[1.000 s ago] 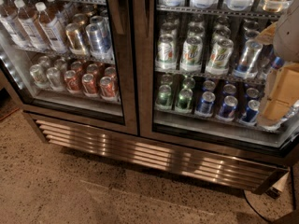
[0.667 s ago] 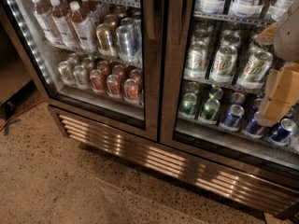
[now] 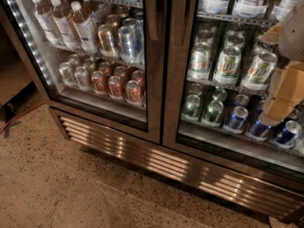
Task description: Open right fridge door
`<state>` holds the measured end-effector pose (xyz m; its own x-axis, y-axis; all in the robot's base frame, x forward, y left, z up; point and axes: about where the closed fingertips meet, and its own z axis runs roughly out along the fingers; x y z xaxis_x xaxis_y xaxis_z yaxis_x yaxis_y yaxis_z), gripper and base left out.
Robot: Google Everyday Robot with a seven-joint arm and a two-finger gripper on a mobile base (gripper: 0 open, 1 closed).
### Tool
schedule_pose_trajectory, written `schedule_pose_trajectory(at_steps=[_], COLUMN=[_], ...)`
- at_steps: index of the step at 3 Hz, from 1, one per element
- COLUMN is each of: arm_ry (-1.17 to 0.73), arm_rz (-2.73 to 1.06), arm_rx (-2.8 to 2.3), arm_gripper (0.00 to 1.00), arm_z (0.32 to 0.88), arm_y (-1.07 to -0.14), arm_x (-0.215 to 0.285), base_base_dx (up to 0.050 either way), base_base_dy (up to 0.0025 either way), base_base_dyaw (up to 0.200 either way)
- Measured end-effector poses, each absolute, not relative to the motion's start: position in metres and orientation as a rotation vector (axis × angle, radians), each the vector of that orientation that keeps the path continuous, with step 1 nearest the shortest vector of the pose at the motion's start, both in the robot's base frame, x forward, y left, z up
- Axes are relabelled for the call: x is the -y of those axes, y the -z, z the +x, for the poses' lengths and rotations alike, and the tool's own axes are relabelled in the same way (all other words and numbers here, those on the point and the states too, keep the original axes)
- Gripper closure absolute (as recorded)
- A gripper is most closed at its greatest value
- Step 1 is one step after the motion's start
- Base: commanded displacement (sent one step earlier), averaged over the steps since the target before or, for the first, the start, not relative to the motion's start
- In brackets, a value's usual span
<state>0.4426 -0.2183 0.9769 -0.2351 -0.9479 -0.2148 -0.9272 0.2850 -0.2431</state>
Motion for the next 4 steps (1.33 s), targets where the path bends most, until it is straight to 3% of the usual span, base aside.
schedule_pose_trajectory(at_steps=[2,4], arm_ry=[-0.019,-0.011], arm_rz=[-1.726,-1.805], arm_rx=[-2.359,-2.309], arm_gripper=[0.0,0.0], arm_z=[0.45,0.447], arm_y=[-0.908,-0.907], arm_x=[0.22,0.197], base_base_dx=[0.0,0.0], base_base_dy=[0.0,0.0], base_base_dyaw=[0.0,0.0])
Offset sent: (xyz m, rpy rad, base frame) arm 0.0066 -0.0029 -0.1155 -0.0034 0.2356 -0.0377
